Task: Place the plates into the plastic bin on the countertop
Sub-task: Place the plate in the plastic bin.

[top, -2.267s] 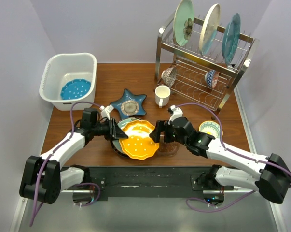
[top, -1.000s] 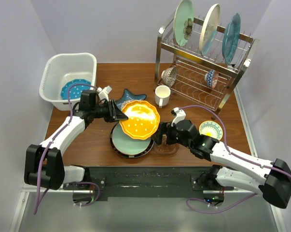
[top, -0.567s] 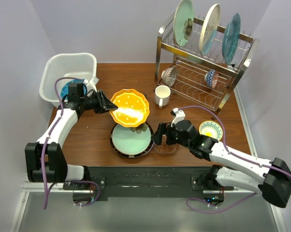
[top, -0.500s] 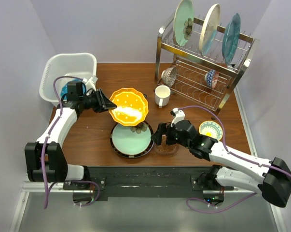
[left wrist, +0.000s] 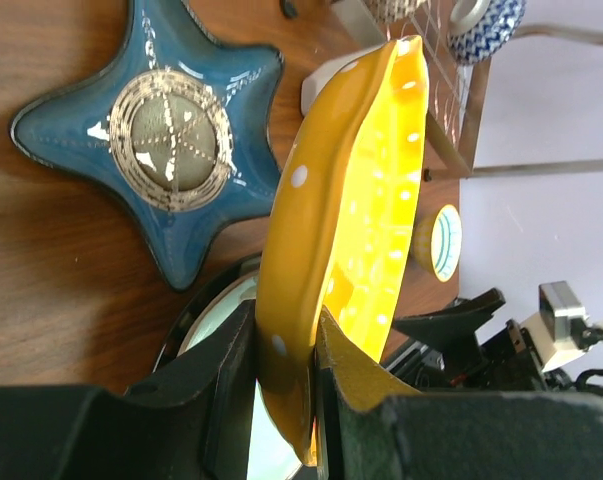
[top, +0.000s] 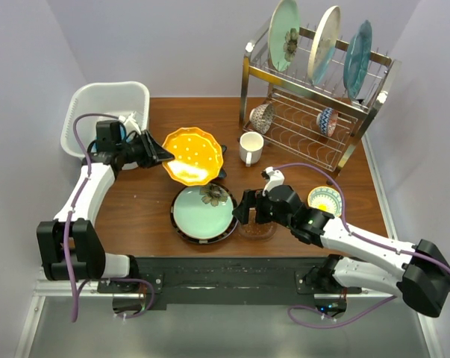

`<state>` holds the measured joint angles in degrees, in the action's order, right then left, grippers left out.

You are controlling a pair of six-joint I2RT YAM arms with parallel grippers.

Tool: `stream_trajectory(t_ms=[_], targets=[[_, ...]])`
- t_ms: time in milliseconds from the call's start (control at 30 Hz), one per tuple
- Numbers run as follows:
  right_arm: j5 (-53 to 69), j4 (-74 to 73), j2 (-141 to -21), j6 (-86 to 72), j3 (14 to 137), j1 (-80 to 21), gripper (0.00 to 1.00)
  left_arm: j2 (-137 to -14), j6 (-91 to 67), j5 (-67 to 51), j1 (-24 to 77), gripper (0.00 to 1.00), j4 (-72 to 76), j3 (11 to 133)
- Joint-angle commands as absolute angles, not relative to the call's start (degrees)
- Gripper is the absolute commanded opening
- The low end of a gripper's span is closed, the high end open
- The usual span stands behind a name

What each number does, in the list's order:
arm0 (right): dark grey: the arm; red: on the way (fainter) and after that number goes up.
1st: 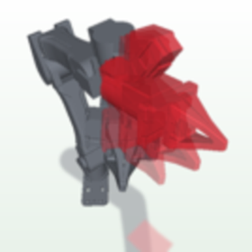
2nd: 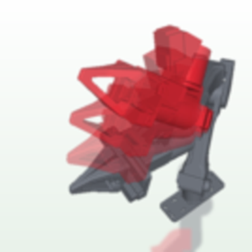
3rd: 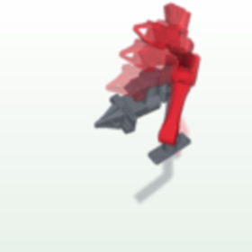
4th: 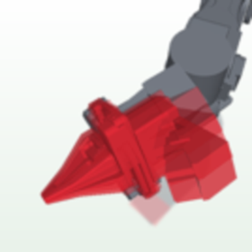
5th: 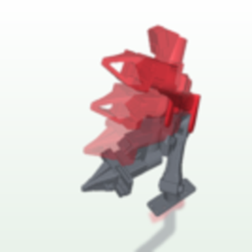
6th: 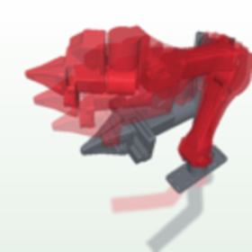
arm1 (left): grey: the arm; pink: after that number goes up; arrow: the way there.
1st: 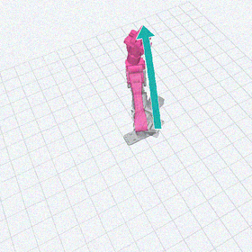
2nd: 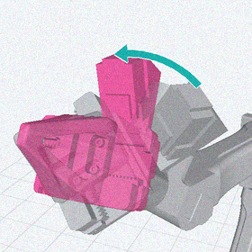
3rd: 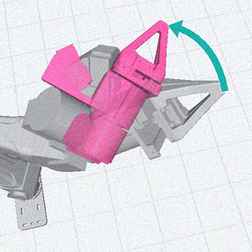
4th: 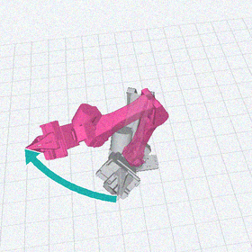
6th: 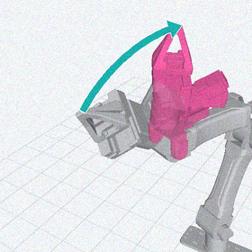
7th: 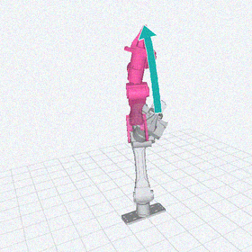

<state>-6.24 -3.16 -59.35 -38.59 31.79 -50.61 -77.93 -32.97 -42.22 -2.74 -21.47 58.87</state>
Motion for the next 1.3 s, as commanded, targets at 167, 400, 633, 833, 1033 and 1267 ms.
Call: stream_trajectory(t_ms=[167,400,633,833,1033,1267], targets=[[-5.8,-1.0,-59.9,-38.8,32.3,-50.7,0.99,-77.6,-39.1,-46.8,-5.8,0.0,-13.2,66.4],[-6.0,-0.5,-60.6,-38.6,32.2,-50.7,0.98,-77.7,-40.2,-44.6,-8.9,0.0,-12.8,67.7],[-6.4,-0.5,-61.8,-38.1,32.6,-50.7,0.98,-77.8,-41.7,-46.8,-14.9,0.0,-12.2,69.3],[-6.1,-0.3,-63.4,-38.1,33.1,-50.7,0.98,-78.2,-43.2,-47.7,-18.6,0.0,-10.6,69.4],[-6.3,-0.3,-64.1,-37.7,33.1,-50.8,0.99,-77.6,-46.8,-45.3,-20.7,0.0,-6.6,67.6],[-6.7,-0.2,-64.7,-37.2,33.4,-50.7,0.98,-76.3,-49.1,-36.6,-23.1,0.0,-6.9,67.3]])
